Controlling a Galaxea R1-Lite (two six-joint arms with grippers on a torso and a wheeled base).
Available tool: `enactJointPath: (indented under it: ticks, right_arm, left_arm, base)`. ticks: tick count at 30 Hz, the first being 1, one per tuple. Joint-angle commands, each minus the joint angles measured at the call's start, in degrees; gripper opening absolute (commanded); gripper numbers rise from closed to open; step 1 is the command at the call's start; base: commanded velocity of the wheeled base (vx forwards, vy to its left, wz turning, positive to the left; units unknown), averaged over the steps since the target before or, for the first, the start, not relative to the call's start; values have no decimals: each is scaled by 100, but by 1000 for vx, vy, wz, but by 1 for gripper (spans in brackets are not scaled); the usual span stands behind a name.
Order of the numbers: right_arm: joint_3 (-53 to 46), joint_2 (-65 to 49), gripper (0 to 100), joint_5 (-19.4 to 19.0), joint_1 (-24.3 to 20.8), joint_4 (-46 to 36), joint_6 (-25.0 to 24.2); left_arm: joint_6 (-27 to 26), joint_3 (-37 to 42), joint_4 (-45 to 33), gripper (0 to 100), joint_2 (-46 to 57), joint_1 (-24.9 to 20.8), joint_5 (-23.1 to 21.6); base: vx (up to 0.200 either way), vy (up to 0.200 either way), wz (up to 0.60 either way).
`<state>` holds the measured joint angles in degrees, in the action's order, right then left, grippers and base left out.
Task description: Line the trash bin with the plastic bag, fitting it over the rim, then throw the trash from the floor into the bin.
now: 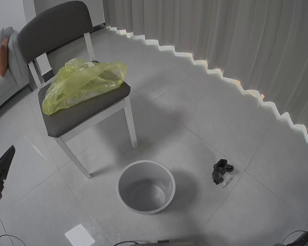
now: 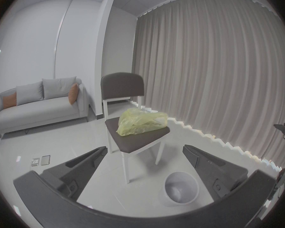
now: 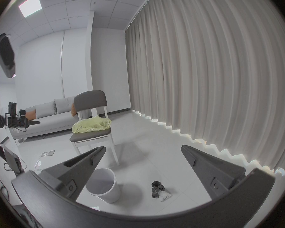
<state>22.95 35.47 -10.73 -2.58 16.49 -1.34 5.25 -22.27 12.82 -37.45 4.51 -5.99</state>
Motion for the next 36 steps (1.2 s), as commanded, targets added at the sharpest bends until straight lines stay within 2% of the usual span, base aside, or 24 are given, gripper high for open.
enactJointPath:
  ticks: [1,9,16,20,24,31,36]
  right_arm:
    - [658,2543,100,-175,-216,935,-191]
    - [631,2631,100,-184,-348,776,-200]
    - [658,2666,100,-246,-322,785,-235]
    - [649,2675,100,-254,-313,785,-235]
    - [649,2719,100,-263,-313,785,-235]
    - [622,2719,100,-272,-313,829,-235]
    - [596,2728,100,-298,-322,829,-235]
  left_arm:
    - [-121,-1482,660,100,-3770,1105,45]
    - [-288,-2088,344,100,-4517,1175,36]
    - [-385,-3037,124,100,-5281,1087,98]
    - [-499,-3327,-61,100,-5501,973,98]
    - [-754,-3415,-254,100,-5677,674,115]
    - [-1246,-3890,-210,100,-6178,630,511]
    - [-1290,-4461,-175,100,-6591,630,660]
  base:
    - [0,0,0]
    - [0,0,0]
    - [0,0,0]
    - [0,0,0]
    - [0,0,0]
    - [0,0,0]
    - [0,0,0]
